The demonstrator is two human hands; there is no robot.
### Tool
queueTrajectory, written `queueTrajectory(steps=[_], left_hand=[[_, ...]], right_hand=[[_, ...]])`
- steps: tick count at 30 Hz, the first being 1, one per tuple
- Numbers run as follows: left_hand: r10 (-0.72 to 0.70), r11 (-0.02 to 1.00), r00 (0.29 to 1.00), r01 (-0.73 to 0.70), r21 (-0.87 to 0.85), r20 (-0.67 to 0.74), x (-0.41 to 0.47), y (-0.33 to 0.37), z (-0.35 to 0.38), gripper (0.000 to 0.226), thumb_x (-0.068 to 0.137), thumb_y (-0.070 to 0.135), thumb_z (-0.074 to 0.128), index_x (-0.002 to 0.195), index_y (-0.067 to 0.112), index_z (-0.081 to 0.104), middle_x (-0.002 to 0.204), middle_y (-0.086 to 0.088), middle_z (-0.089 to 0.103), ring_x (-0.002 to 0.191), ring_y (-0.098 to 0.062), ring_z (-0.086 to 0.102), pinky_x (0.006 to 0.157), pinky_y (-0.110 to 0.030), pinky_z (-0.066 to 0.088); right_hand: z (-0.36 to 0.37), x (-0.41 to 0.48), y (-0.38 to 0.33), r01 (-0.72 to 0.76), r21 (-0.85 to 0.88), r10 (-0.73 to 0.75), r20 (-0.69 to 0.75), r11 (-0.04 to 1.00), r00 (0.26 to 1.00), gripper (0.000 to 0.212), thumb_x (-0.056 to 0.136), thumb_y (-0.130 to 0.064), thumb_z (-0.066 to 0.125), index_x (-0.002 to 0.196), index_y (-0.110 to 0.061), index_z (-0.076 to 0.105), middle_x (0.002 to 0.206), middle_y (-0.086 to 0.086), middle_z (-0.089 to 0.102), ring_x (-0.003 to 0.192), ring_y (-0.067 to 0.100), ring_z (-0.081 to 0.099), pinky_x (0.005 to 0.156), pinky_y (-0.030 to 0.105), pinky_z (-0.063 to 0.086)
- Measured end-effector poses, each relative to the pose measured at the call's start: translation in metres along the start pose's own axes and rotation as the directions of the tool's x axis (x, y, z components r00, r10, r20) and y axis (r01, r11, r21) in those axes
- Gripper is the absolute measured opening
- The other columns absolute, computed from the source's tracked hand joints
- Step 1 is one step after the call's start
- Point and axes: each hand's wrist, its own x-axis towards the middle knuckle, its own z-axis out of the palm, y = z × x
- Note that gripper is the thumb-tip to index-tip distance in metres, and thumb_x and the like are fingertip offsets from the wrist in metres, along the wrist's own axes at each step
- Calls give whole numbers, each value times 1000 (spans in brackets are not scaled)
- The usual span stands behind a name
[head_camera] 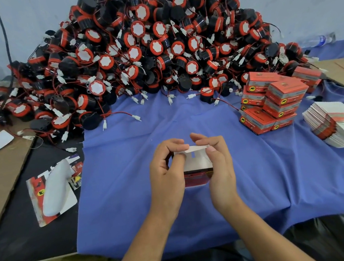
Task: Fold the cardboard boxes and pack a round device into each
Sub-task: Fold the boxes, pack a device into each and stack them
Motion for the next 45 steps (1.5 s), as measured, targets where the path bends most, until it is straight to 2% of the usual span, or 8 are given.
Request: queueTrajectory(steps=[4,7,19,24,29,33,37,45], left_hand=[[-20,1000,1000,20,-11,12,2,1,-3,22,82,16,55,69,27,70,108,10,70,105,-9,64,84,-21,47],[-57,997,998,59,-39,38,2,-1,-7,8,79,24,61,76,23,69,112,10,70,103,-14,65,82,-31,51],[12,989,997,-24,149,81,-3,1,-13,46,92,-10,57,99,35,67,99,9,71,92,-15,69,74,-26,57],[31,989,998,-40,145,62,-3,0,-11,38,83,-5,57,101,27,67,103,9,72,98,-16,70,81,-29,57],[-89,996,991,89,-2,100,0,4,-13,30,89,7,58,109,27,68,114,5,69,100,-4,68,74,-20,57],[-303,950,910,311,18,282,6,13,-19,16,103,24,58,111,29,71,110,5,72,88,-1,72,62,-15,57],[-431,899,813,423,111,391,12,14,-30,37,83,46,70,116,29,70,118,-6,74,101,-17,70,88,-35,57],[-500,792,654,611,-6,568,14,14,-44,66,79,35,79,141,20,59,138,-11,66,124,-32,64,101,-45,56]], right_hand=[[1,-2,-2,10,26,-10,19,1000,1000,33,94,-42,51,99,-11,59,130,-4,68,107,7,67,79,20,52],[1,-2,-1,15,21,-16,35,1000,999,14,91,-15,56,104,-14,60,131,-4,67,110,9,67,81,21,53],[2,1,-8,37,-45,-31,109,998,994,42,92,14,51,114,-18,66,111,-5,71,96,12,71,68,22,58],[2,-2,-1,26,-74,-21,74,997,997,32,90,9,54,104,-17,68,114,-3,72,114,12,67,84,24,56],[2,1,-4,-30,-2,30,-18,1000,999,19,92,-14,53,95,-16,71,95,3,73,86,19,68,70,28,54],[4,4,-10,-32,28,35,-108,999,994,27,93,-21,50,85,-8,71,86,5,72,81,17,64,68,32,50],[3,3,-17,15,9,-14,-82,1000,996,34,97,-15,43,82,-3,71,83,7,72,76,13,65,63,20,49],[3,-1,-21,68,21,-68,-10,997,998,38,98,-10,38,80,1,70,85,11,75,82,18,70,69,20,52]])
